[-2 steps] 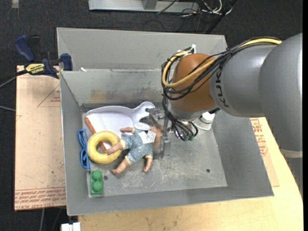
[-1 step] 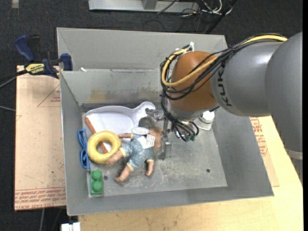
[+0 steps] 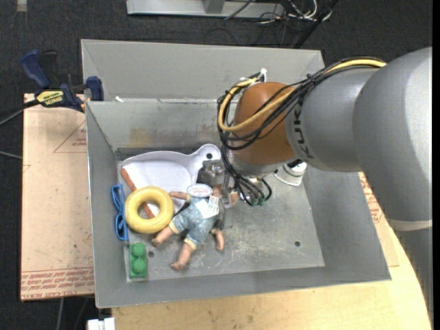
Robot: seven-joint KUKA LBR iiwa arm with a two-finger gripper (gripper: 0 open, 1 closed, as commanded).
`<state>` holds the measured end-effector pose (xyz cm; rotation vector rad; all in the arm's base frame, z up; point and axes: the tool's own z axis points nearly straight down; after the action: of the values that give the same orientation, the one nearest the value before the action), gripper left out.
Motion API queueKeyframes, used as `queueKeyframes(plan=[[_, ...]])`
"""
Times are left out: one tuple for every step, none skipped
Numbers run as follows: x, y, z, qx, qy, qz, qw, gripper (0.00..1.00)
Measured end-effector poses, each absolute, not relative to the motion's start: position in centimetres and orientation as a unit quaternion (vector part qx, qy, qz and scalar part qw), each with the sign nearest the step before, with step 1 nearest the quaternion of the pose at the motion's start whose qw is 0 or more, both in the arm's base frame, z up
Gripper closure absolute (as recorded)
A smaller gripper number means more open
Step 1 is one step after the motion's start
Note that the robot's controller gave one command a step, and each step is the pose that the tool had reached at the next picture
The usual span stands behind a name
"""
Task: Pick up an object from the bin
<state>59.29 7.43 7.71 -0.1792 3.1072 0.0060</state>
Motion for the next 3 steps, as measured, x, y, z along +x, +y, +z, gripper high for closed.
queueKeyframes(plan=[[58.81,7.77,7.81,-0.168,0.986,0.000,0.020,1.00],[58.81,7.77,7.80,-0.168,0.986,0.000,0.020,1.00],[58.80,7.78,8.07,-0.168,0.986,0.001,0.021,1.00]])
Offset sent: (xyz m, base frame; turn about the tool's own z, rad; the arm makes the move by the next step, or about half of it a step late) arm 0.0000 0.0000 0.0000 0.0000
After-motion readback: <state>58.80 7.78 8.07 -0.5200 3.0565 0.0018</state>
